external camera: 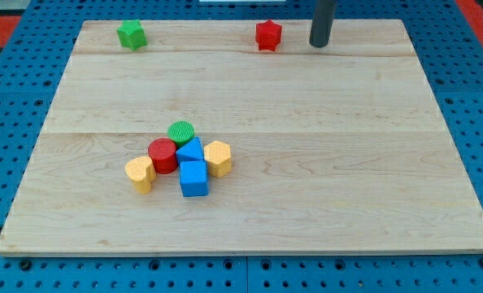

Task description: Push the red star towards left and down

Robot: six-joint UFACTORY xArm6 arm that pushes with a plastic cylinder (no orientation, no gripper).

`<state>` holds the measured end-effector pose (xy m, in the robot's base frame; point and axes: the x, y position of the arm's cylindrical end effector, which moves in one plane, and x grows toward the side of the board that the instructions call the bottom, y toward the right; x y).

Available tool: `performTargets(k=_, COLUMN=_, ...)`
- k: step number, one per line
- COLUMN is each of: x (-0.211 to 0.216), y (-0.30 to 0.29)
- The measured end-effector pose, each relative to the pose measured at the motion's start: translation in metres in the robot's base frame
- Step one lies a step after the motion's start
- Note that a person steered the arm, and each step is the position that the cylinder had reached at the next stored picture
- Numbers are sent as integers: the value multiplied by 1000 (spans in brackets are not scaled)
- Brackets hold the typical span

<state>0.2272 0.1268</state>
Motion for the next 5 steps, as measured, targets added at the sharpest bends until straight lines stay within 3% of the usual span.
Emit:
performTargets(k=1, x=-24, y=-6)
performTargets(k=3, x=19, y=-72)
performTargets(k=5, x=-32, y=-38)
